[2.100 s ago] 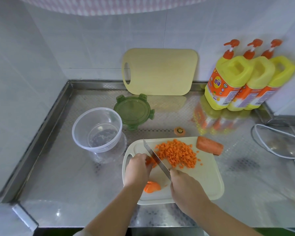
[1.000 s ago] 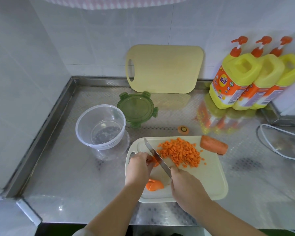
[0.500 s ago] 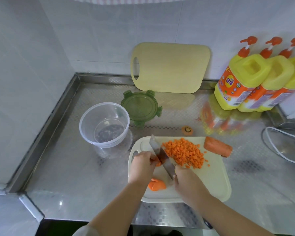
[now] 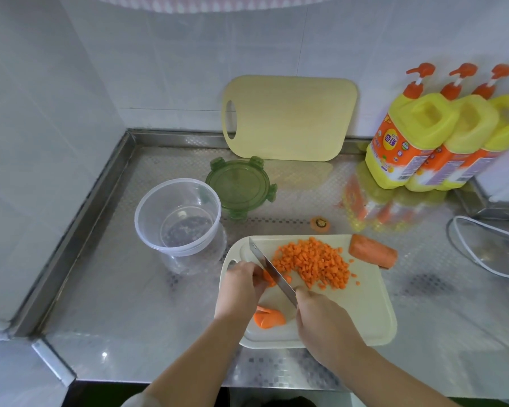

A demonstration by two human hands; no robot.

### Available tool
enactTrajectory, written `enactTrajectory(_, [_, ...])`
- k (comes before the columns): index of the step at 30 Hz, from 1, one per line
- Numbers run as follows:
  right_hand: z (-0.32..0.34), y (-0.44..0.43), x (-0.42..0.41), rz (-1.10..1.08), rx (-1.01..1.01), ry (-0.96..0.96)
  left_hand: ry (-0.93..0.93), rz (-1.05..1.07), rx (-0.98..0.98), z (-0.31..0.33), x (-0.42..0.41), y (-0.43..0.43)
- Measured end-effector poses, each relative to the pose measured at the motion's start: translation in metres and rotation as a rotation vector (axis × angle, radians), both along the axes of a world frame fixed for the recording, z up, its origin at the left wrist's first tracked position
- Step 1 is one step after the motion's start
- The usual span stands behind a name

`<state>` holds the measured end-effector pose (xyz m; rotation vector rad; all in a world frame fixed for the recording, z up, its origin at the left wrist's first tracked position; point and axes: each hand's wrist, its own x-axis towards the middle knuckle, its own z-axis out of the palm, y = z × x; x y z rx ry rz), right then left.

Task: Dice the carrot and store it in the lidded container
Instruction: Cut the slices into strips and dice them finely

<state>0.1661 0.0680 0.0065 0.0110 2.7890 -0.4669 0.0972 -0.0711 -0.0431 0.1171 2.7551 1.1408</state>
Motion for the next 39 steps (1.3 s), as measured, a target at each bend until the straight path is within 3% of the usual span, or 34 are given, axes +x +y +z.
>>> enactTrajectory(10, [-0.009, -0.009, -0.004, -0.021, 0.052, -0.077, -0.011, 0.007, -0.053, -0.010, -0.003, 0.003])
enactTrajectory(19, [-0.009, 0.008, -0.011, -0.068, -0.059, -0.058, -0.027, -0.020, 0.013, -0.008, -0.001, -0.005])
enactTrajectory(27, [-0.001, -0.004, -0.002, -0.004, -0.044, -0.033, -0.045, -0.066, -0.242, -0.012, 0.000, -0.011])
enactTrajectory(39, [-0.005, -0.012, -0.004, -0.025, -0.014, -0.072, -0.044, -0.023, -0.265, -0.019, -0.004, -0.007])
